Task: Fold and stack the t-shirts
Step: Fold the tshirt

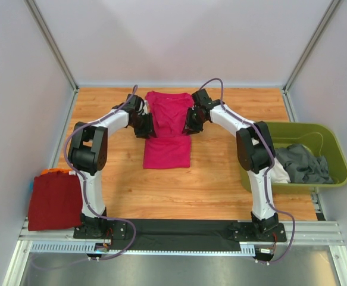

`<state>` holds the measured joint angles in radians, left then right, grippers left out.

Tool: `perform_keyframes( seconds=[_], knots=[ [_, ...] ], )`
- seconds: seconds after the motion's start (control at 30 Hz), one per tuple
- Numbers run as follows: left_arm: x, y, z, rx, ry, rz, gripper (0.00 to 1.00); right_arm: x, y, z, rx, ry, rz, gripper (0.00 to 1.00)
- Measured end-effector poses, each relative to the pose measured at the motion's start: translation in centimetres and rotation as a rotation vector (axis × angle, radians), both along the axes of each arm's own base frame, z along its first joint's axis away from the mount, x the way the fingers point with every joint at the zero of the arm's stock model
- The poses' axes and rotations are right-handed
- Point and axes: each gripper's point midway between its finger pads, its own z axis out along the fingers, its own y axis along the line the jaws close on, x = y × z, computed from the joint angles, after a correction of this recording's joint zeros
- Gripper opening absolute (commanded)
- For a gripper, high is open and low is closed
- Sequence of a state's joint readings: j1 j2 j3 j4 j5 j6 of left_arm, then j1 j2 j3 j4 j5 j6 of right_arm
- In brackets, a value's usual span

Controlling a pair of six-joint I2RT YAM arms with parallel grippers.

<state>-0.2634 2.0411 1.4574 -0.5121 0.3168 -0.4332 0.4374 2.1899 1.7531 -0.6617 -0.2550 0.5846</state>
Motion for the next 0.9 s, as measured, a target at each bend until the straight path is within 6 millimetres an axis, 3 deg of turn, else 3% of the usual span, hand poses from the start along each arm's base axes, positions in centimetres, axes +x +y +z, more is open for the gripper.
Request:
perform_keyframes(
  seconds=[0.13, 0.27, 0.37, 0.4, 0.43, 0.5, 0.6, 0.63, 0.67, 0.77, 0.8, 0.9],
  knots=[
    [0.5, -0.2, 0.2, -0.011, -0.021, 0.002, 0.35, 0.5, 0.2, -0.1, 0.001, -0.004, 0.004, 0.22],
    [0.9, -0.1, 0.4, -0.004, -0.03, 0.013, 0.31, 0.5, 0.0, -0.3, -0.003, 0.003, 0.002, 0.21],
    [1.4, 0.2, 0.6, 0.011, -0.04, 0.032, 0.21, 0.5, -0.1, -0.3, -0.006, 0.008, -0.001, 0.22],
    [1.6, 0.3, 0.7, 0.015, -0.044, 0.04, 0.12, 0.5, -0.2, -0.4, -0.007, 0.009, -0.002, 0.22],
    [1.7, 0.3, 0.7, 0.017, -0.046, 0.047, 0.09, 0.6, -0.4, -0.4, -0.008, 0.009, -0.005, 0.23],
    [1.9, 0.6, 0.7, 0.03, -0.05, 0.062, 0.0, 0.6, -0.7, -0.4, -0.014, 0.013, -0.01, 0.26],
    [1.9, 1.3, 0.4, 0.068, -0.049, 0.082, 0.0, 0.9, -1.5, -0.5, -0.023, 0.016, -0.026, 0.34],
    [1.9, 1.5, 0.3, 0.08, -0.049, 0.086, 0.0, 0.9, -1.8, -0.4, -0.025, 0.017, -0.031, 0.43],
    [1.9, 1.7, 0.3, 0.09, -0.047, 0.089, 0.02, 1.0, -2.1, -0.2, -0.027, 0.014, -0.036, 0.46],
    [1.0, 2.3, 0.8, 0.116, -0.041, 0.089, 0.28, 0.3, -3.1, 0.9, -0.025, 0.009, -0.054, 0.63],
    [0.7, 2.4, 1.3, 0.116, -0.046, 0.086, 0.4, -0.2, -3.4, 1.5, -0.017, 0.001, -0.057, 0.66],
    [-2.0, 2.9, 3.6, 0.098, -0.06, 0.095, 0.51, -2.7, -4.2, 2.9, 0.004, 0.004, -0.059, 0.68]
  ],
)
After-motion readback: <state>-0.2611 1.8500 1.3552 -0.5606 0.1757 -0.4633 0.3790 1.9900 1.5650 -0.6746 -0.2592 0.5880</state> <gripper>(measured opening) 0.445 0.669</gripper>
